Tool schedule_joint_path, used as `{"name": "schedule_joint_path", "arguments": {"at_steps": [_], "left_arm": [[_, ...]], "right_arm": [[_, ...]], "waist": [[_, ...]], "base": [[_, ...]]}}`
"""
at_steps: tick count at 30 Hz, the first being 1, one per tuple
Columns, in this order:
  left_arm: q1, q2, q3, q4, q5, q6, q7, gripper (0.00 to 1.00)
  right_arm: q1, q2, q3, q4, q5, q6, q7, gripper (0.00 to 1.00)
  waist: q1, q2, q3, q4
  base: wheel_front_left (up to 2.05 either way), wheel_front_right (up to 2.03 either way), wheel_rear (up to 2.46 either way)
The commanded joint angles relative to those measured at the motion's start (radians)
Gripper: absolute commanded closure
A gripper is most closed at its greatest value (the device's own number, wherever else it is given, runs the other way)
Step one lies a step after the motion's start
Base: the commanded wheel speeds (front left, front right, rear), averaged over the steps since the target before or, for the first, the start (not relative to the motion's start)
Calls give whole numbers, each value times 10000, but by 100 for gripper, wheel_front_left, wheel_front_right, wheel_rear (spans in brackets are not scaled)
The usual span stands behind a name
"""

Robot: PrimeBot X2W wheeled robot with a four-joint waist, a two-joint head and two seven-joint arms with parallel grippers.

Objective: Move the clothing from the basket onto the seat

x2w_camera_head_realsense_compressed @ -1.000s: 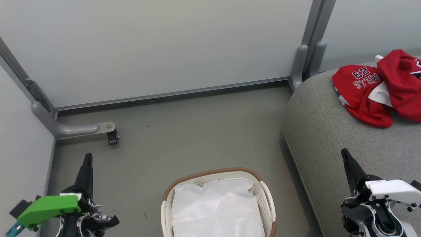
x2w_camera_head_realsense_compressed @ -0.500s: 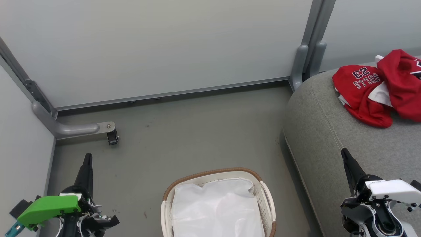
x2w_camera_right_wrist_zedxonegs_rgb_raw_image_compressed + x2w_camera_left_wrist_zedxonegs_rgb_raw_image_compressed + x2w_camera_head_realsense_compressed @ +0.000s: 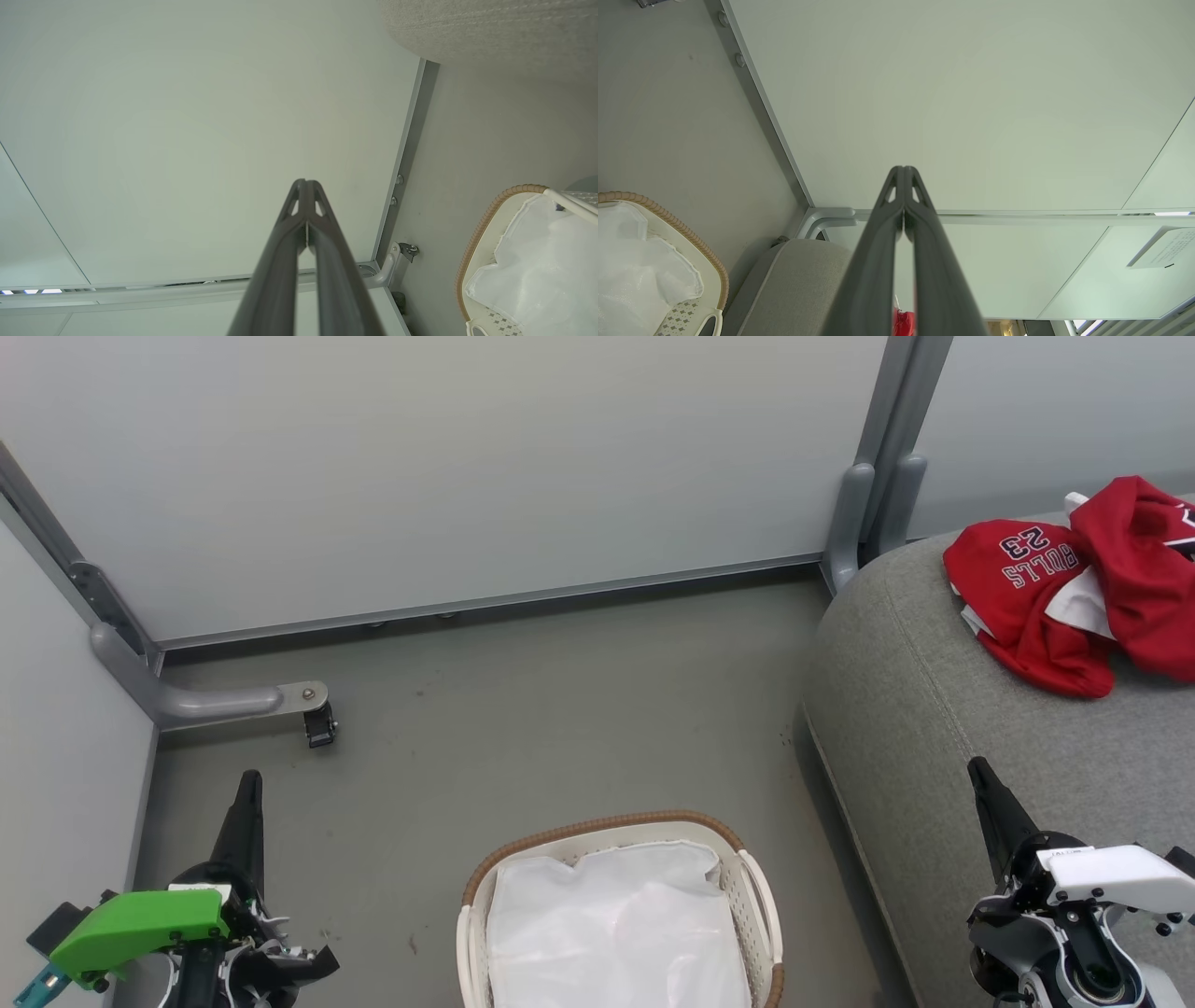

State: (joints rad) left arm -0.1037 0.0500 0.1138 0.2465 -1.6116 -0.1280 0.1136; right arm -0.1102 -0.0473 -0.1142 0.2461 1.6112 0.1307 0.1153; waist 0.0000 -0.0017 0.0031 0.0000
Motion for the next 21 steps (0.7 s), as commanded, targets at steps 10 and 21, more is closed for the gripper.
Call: {"name": "schedule_joint_path", "arguments": {"at_steps": [10,21], "left_arm": [[-108,16,31,-25,-20,-56,46,100],[-109,14,33,-25,-18,-56,47,100]], "right_arm": [[40,-55,-18,-37,35,0,10,100],[40,-55,-17,-37,35,0,10,100]], "waist": [[0,17,0,0],[0,17,0,0]], "base": [[0,0,0],[0,0,0]]}}
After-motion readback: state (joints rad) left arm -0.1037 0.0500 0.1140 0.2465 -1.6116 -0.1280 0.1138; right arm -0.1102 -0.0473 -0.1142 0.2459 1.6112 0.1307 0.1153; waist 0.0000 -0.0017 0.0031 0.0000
